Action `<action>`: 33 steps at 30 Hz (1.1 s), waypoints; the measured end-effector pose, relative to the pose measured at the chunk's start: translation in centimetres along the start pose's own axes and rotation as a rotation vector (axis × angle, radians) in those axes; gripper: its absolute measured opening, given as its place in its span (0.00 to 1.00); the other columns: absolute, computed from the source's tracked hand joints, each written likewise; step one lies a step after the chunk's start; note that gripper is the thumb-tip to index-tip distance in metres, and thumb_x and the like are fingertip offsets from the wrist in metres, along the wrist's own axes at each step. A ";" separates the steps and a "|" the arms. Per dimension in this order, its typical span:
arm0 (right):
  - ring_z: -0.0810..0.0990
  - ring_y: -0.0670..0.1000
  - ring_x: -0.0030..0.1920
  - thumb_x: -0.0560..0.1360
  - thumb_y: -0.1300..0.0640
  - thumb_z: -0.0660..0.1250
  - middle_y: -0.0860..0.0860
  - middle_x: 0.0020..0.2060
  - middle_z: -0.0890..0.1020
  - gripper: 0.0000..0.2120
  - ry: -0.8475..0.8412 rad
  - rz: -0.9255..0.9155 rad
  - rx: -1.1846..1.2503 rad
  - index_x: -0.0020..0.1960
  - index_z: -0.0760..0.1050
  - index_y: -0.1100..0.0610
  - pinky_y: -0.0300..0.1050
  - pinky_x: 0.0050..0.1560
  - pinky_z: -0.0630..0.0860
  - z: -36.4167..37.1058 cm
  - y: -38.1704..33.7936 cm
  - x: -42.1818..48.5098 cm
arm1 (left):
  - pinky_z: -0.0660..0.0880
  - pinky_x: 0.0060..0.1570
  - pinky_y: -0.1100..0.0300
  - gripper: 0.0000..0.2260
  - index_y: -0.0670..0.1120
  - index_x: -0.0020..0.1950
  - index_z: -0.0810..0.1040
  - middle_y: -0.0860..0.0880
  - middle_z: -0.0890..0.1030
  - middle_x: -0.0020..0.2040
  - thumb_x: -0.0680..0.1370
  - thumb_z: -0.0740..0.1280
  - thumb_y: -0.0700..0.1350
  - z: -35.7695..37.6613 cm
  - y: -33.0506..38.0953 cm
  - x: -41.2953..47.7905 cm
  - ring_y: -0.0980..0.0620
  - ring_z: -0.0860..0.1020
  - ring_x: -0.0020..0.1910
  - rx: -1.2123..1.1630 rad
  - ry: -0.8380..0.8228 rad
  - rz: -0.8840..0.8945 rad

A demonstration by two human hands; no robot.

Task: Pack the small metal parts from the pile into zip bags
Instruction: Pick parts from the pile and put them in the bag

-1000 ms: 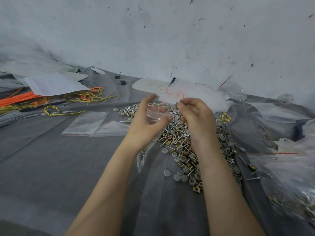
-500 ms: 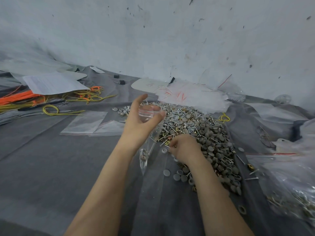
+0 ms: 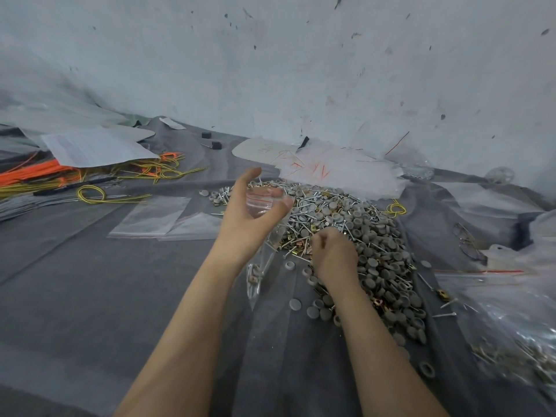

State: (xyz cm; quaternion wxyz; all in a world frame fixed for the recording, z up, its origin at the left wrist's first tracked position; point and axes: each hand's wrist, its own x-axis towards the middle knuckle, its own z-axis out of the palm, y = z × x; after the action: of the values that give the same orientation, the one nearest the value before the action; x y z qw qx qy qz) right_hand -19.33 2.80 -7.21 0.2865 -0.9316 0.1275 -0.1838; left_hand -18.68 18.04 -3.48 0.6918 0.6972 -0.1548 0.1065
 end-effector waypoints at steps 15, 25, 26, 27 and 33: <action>0.79 0.36 0.43 0.79 0.53 0.63 0.38 0.42 0.82 0.09 -0.071 -0.288 0.697 0.45 0.80 0.44 0.30 0.45 0.74 -5.3 -5.2 0.8 | 0.72 0.42 0.76 0.24 0.56 0.65 0.66 0.57 0.78 0.54 0.73 0.73 0.45 0.7 -0.2 -0.1 0.69 0.77 0.49 0.003 -0.024 0.052; 0.71 0.56 0.62 0.78 0.52 0.62 0.51 0.57 0.77 0.11 -0.200 -0.083 -0.336 0.58 0.79 0.52 0.53 0.63 0.67 1.7 -0.4 1.0 | 0.71 0.41 0.78 0.27 0.54 0.68 0.66 0.56 0.80 0.53 0.72 0.74 0.48 0.2 -0.2 0.1 0.70 0.77 0.49 -0.027 0.050 0.050; 0.69 0.57 0.63 0.78 0.52 0.61 0.52 0.59 0.76 0.12 -0.158 -0.092 -0.371 0.59 0.78 0.52 0.54 0.62 0.66 2.2 -0.4 0.9 | 0.71 0.42 0.78 0.28 0.55 0.68 0.66 0.56 0.80 0.53 0.72 0.74 0.48 0.1 -0.2 0.2 0.70 0.76 0.49 -0.026 0.051 0.047; 0.69 0.57 0.63 0.79 0.53 0.61 0.53 0.58 0.76 0.12 -0.116 -0.093 -0.380 0.59 0.77 0.53 0.54 0.62 0.65 2.5 -0.6 0.8 | 0.71 0.42 0.78 0.28 0.55 0.68 0.66 0.56 0.80 0.54 0.72 0.74 0.48 0.0 -0.2 0.2 0.70 0.76 0.49 -0.028 0.052 0.043; 0.72 0.56 0.58 0.81 0.57 0.56 0.53 0.52 0.78 0.10 -0.021 -0.101 -0.343 0.52 0.76 0.55 0.52 0.59 0.66 2.8 -0.5 0.7 | 0.72 0.43 0.76 0.28 0.56 0.68 0.66 0.59 0.81 0.51 0.72 0.74 0.50 -0.4 0.0 -0.1 0.68 0.78 0.49 -0.036 0.067 0.036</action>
State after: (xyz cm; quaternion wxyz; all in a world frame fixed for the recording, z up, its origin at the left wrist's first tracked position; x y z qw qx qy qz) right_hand -17.45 4.33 -8.90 0.1151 -0.9739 0.1072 -0.1637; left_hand -18.72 18.47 -3.45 0.7070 0.6778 -0.1458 0.1395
